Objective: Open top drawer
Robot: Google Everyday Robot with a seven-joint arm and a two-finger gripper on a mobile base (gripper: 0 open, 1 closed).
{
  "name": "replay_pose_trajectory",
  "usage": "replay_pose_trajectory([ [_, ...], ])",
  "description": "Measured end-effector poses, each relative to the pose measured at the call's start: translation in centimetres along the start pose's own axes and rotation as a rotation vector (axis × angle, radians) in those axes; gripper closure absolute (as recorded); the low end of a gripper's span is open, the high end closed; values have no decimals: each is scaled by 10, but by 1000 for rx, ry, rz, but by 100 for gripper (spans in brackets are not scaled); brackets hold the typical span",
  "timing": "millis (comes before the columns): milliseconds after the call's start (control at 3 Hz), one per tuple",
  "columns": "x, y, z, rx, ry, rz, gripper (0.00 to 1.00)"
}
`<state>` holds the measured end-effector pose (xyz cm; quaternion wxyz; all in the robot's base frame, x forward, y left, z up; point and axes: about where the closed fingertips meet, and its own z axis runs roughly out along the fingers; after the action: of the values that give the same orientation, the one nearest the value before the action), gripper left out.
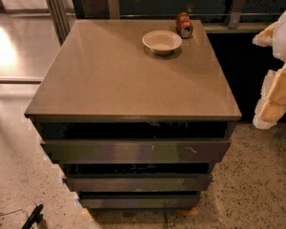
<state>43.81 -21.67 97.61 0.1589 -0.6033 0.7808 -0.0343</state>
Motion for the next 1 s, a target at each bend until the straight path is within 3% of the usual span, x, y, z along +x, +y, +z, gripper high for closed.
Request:
replay_pose_trajectory([
  [333,0,0,0,0,0,0,0],
  [667,-8,15,14,-15,-30,22,0],
  [1000,-9,45,44,-95,-69,53,0],
])
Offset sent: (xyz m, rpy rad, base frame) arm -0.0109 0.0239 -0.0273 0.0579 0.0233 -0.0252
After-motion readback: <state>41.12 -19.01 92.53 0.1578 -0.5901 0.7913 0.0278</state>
